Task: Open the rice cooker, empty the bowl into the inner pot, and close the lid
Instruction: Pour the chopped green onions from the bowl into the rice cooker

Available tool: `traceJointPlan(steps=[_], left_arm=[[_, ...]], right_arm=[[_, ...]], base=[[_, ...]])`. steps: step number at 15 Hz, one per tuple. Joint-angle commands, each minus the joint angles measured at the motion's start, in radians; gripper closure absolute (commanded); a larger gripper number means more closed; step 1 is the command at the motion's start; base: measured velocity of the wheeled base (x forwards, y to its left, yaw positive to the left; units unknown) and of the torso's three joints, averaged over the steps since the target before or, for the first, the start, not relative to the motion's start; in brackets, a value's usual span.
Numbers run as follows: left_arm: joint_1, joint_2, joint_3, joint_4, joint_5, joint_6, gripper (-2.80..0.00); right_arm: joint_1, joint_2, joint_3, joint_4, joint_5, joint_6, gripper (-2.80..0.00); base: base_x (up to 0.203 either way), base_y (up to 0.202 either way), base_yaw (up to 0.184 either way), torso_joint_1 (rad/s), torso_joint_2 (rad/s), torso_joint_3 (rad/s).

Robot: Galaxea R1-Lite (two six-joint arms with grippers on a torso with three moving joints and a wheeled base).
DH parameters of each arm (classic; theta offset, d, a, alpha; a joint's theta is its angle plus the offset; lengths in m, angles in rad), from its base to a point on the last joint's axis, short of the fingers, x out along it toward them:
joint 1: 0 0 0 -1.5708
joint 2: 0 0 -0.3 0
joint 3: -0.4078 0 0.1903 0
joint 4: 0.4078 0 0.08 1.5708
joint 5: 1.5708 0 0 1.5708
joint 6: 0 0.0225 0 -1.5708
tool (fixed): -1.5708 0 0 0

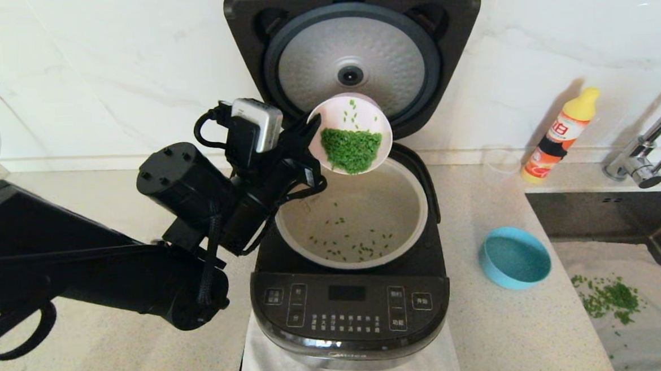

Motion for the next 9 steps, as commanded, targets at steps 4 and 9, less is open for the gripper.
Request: traceJointPlan(steps=[4, 9], left_arm=[[0.006, -0.018, -0.143, -0.01, -0.018, 0.006, 0.0], [0.008, -0.001, -0.159, -0.01, -0.025, 0.034, 0.0]], right_arm=[[0.0, 0.0, 0.0, 0.001, 0.0, 0.0, 0.0], [0.0, 0.0, 0.0, 0.001, 0.0, 0.0, 0.0]], base=[[0.0, 0.0, 0.0, 0.0, 0.0, 0.0], [0.0, 0.0, 0.0, 0.0, 0.0, 0.0]])
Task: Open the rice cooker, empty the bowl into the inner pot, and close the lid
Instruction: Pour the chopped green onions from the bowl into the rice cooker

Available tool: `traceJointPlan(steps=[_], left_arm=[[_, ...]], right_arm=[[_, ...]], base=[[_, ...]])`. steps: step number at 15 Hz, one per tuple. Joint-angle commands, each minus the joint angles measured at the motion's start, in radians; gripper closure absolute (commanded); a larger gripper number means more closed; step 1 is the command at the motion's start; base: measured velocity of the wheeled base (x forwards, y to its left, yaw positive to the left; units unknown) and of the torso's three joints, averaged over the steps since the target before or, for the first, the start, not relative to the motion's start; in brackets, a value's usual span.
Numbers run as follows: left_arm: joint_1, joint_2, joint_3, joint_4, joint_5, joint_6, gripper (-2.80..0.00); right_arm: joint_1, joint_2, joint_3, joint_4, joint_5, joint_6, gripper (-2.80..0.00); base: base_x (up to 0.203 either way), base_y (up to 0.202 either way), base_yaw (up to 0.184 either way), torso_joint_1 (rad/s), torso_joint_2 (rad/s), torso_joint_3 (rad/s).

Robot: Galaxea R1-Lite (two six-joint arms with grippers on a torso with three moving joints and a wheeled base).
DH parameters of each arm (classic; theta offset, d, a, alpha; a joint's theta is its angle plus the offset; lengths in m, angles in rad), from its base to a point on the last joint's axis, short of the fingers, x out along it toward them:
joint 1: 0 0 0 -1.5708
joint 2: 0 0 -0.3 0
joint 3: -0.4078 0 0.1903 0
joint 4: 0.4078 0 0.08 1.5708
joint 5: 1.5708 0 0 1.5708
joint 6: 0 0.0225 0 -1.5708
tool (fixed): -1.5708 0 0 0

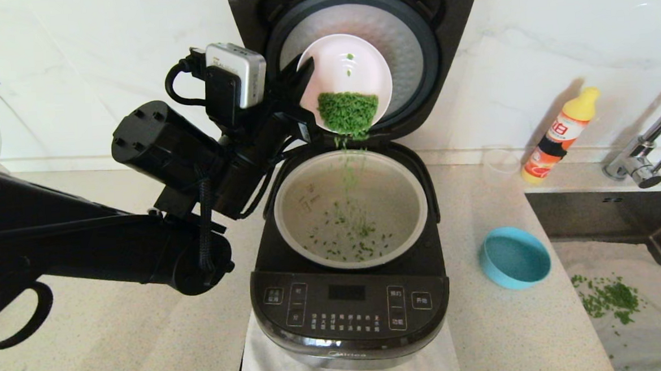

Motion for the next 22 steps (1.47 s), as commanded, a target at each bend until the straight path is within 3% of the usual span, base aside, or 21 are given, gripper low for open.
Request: traceJointPlan(steps=[1, 5, 14, 22], left_arm=[[0.0, 0.013, 0.018, -0.007, 0.0, 0.007, 0.0], [0.002, 0.058, 0.086, -0.007, 0.003, 0.042, 0.0], [0.029, 0.106, 0.073, -0.007, 0.006, 0.136, 0.0], [0.042, 0.11, -0.064, -0.007, 0.051, 0.203, 0.0]], right_arm=[[0.0, 0.0, 0.0, 0.001, 0.0, 0.0, 0.0], [0.0, 0.0, 0.0, 0.001, 0.0, 0.0, 0.0], [0.0, 0.0, 0.0, 0.001, 0.0, 0.0, 0.0], [0.0, 0.0, 0.0, 0.001, 0.0, 0.0, 0.0]], base=[[0.0, 0.0, 0.0, 0.0, 0.0, 0.0], [0.0, 0.0, 0.0, 0.0, 0.0, 0.0], [0.0, 0.0, 0.0, 0.0, 0.0, 0.0], [0.0, 0.0, 0.0, 0.0, 0.0, 0.0]])
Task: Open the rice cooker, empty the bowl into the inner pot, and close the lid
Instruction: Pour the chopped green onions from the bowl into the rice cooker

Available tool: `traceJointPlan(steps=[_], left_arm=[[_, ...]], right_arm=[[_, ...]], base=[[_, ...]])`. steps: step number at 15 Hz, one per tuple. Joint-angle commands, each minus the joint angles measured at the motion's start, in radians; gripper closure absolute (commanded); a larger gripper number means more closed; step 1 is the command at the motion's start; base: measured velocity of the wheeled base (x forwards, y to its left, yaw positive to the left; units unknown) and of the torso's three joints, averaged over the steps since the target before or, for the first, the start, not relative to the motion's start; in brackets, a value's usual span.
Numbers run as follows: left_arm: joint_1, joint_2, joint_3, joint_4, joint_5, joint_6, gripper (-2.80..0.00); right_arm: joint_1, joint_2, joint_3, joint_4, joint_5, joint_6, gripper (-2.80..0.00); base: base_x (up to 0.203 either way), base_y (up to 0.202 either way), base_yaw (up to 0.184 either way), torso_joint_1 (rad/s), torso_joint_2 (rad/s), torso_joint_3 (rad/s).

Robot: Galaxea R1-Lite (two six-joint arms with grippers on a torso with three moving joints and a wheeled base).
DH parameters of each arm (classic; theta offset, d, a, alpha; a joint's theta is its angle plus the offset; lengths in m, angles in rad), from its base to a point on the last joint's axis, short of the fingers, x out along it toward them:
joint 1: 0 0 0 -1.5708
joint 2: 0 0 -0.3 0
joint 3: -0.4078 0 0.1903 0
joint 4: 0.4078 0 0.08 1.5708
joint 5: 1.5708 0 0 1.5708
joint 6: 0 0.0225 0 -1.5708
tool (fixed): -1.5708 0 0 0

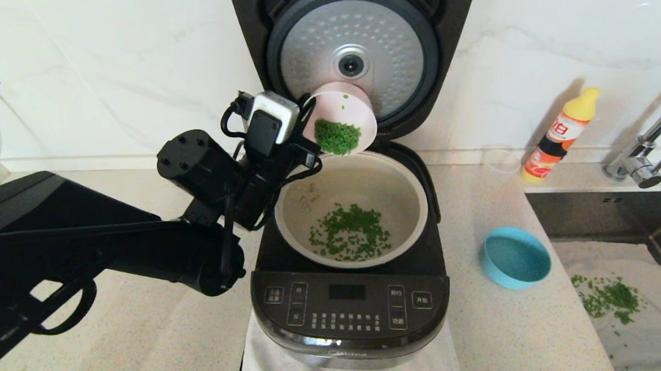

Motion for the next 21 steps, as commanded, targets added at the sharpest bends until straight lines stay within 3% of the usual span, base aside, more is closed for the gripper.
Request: traceJointPlan(steps=[1, 9, 15, 19, 21], left_arm=[[0.0, 0.002, -0.06, -0.011, 0.018, 0.022, 0.0], [-0.006, -0.027, -0.032, -0.011, 0.033, 0.037, 0.0], [-0.046, -0.077, 0.185, -0.011, 0.039, 0.032, 0.0], [-0.051, -0.109, 0.194, -0.011, 0.039, 0.036, 0.0], [-0.06, -0.122, 0.181, -0.011, 0.039, 0.08, 0.0]], right_arm=[[0.0, 0.0, 0.0, 0.001, 0.001, 0.0, 0.0], [0.0, 0.0, 0.0, 0.001, 0.001, 0.0, 0.0], [0.0, 0.0, 0.0, 0.001, 0.001, 0.0, 0.0], [0.0, 0.0, 0.0, 0.001, 0.001, 0.0, 0.0], [0.0, 0.0, 0.0, 0.001, 0.001, 0.0, 0.0]], base=[[0.0, 0.0, 0.0, 0.0, 0.0, 0.0], [0.0, 0.0, 0.0, 0.0, 0.0, 0.0], [0.0, 0.0, 0.0, 0.0, 0.0, 0.0], [0.0, 0.0, 0.0, 0.0, 0.0, 0.0], [0.0, 0.0, 0.0, 0.0, 0.0, 0.0]])
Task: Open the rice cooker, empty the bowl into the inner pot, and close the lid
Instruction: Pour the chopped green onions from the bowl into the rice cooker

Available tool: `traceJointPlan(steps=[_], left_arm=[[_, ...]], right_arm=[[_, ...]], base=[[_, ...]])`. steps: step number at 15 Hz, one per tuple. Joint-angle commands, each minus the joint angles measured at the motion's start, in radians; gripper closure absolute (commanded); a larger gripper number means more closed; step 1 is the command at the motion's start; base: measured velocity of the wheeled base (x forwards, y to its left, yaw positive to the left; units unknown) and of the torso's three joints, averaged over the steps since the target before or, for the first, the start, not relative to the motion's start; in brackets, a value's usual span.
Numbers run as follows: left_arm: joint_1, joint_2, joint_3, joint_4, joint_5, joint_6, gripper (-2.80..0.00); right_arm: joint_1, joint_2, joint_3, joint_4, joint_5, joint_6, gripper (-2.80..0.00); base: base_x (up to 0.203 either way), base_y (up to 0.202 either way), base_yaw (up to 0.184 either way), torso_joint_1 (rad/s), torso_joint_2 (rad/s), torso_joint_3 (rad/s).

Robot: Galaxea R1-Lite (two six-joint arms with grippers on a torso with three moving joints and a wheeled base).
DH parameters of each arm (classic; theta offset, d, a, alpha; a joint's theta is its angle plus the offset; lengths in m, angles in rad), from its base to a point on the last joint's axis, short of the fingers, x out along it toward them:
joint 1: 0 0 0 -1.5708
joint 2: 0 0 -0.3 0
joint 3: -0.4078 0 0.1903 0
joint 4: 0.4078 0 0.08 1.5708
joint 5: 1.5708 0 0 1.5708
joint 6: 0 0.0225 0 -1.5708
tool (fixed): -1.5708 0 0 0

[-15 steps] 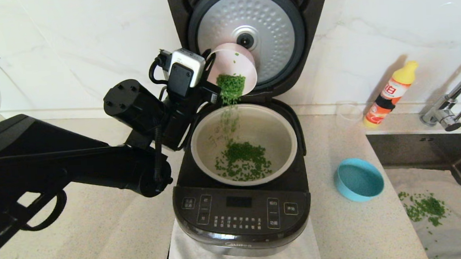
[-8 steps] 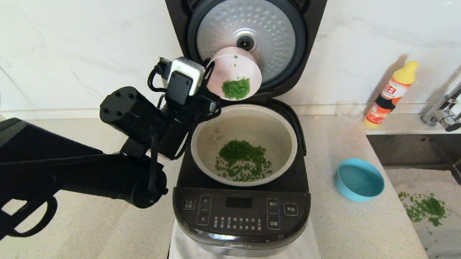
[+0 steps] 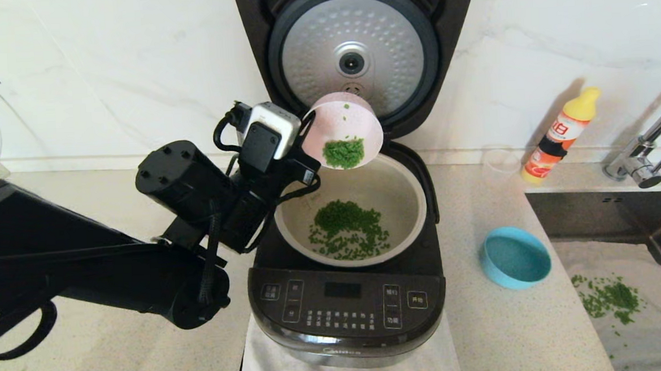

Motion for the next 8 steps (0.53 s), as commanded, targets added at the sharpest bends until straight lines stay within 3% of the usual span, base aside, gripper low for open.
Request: traceJointPlan(steps=[1, 8], left_arm=[[-0.005, -0.028, -0.021, -0.008, -0.001, 0.041, 0.0], [-0.015, -0.042, -0.098, -0.008, 0.001, 0.111, 0.0]], right_arm=[[0.0, 0.0, 0.0, 0.001, 0.001, 0.0, 0.0], [0.0, 0.0, 0.0, 0.001, 0.001, 0.0, 0.0]], base=[[0.0, 0.0, 0.0, 0.0, 0.0, 0.0], [0.0, 0.0, 0.0, 0.0, 0.0, 0.0]])
